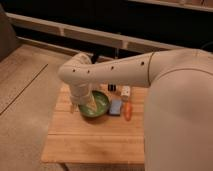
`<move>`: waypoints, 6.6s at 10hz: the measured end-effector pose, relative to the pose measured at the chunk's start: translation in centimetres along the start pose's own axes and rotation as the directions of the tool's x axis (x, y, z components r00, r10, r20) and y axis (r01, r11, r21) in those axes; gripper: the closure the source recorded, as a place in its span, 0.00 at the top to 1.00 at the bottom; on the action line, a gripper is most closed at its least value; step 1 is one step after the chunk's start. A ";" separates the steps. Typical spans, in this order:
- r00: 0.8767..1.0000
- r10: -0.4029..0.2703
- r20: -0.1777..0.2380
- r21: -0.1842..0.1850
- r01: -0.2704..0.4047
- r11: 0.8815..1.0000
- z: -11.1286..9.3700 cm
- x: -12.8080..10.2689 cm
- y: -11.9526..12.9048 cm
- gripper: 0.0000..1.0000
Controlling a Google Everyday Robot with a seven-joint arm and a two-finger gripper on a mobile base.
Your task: Place the ceramic cup over the eraser
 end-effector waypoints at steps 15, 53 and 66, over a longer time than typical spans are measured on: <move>0.798 -0.418 0.434 0.111 0.413 0.904 -9.0 -12.0 -1.6 0.65; 0.756 -0.584 0.296 0.195 0.550 0.812 6.7 -29.9 -9.1 0.65; 0.731 -0.624 0.275 0.119 0.619 0.777 9.1 -31.8 -6.5 0.11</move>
